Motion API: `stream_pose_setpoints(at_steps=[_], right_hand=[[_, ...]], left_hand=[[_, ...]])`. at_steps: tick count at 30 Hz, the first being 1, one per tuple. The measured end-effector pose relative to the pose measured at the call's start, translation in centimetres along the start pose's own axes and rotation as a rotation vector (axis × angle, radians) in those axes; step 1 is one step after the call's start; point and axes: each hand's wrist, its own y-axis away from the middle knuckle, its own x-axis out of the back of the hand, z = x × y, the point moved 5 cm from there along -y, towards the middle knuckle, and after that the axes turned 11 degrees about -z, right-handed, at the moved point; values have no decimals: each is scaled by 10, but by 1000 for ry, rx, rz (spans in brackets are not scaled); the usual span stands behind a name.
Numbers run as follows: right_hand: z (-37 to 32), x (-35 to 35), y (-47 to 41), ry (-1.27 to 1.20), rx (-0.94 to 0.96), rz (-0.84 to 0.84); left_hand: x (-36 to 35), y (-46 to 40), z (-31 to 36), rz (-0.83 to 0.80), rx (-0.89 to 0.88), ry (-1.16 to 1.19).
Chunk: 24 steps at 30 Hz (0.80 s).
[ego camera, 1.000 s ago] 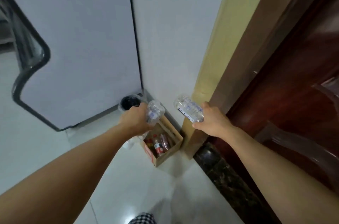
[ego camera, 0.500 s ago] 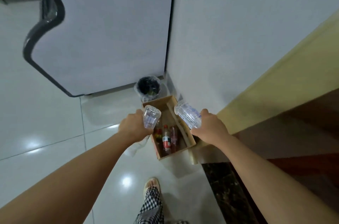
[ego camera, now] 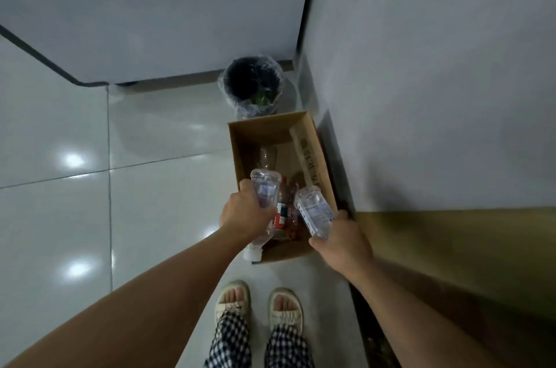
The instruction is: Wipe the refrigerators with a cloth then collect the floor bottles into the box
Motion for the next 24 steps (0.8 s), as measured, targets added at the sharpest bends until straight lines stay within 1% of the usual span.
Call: stream_pose_setpoints(at_steps=[4,10,13,16,19,21,24], right_hand=[[13,-36,-80,-86,-27,27],[27,-94,-179,-155,-60,33],[30,-117,-213,-119,-61,34],[32,-138,-238,-140,-59,12],[31,-155,-249,-153,-73,-44],[30,-157,-249,-158,-77,-81],[28,-151,-231,-76,-28,-129]], left_hand=[[-50,-86,-13,1,0,47],[-103,-187,-47,29,10,-23],[-119,-224,-61,19,30,-54],[-131,-249,-70,23,46,-67],[-140,-258,-75,19,46,-125],[-138,-258,-72,-5,45,-134],[-125,-245,-58,-9,5,-183]])
